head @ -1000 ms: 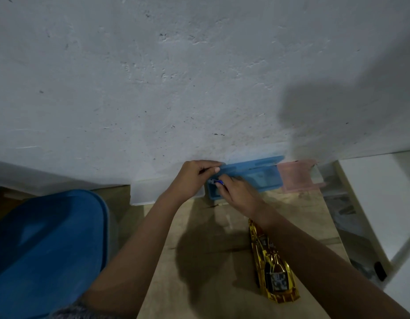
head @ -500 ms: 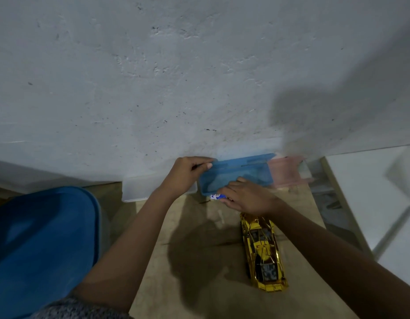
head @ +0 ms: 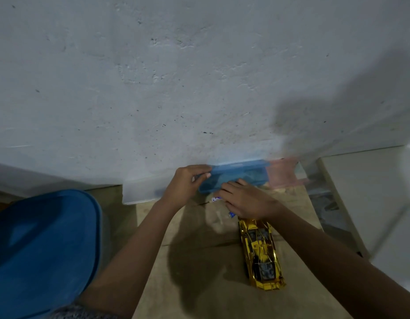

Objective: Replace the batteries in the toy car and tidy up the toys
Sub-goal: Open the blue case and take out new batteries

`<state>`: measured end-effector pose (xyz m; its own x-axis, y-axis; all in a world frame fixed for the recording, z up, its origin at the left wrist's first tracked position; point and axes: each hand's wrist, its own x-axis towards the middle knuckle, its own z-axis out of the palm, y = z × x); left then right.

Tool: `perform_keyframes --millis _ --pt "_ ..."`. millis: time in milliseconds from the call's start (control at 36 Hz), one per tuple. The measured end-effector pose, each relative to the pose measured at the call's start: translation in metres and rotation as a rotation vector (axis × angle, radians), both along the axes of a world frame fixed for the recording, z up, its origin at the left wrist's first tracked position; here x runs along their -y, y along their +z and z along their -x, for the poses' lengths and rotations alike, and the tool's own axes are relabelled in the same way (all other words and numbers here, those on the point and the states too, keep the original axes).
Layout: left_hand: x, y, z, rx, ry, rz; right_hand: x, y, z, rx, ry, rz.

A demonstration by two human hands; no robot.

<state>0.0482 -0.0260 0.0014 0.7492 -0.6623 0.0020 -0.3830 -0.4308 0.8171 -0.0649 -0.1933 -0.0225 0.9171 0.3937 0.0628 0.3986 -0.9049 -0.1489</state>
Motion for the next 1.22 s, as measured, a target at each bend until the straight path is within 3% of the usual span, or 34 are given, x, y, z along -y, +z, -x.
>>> perform_keyframes --millis 139,306,472,639,750,1056,1222 --pt "-0.002 -0.003 0.008 0.132 -0.024 -0.019 0.004 0.004 0.007 -0.186 -0.095 -0.129" --pt "-0.007 -0.011 0.012 0.309 -0.145 -0.099 0.014 0.009 0.013 0.099 -0.341 -0.318" --pt "-0.008 -0.014 0.018 0.538 -0.276 -0.269 0.018 0.006 0.006 0.006 -0.486 -0.261" --pt "-0.003 -0.021 0.022 0.606 -0.259 -0.328 0.017 0.004 0.003 0.028 -0.498 -0.230" --pt "-0.002 -0.025 0.026 0.571 -0.226 -0.329 0.013 0.011 0.000 0.016 -0.538 -0.227" --pt "-0.010 -0.019 0.030 0.346 -0.254 -0.477 -0.008 0.024 -0.006 -0.243 -0.685 -0.161" --pt "-0.064 -0.004 0.049 0.198 0.182 -0.191 -0.041 0.032 -0.017 -0.234 -0.725 -0.155"
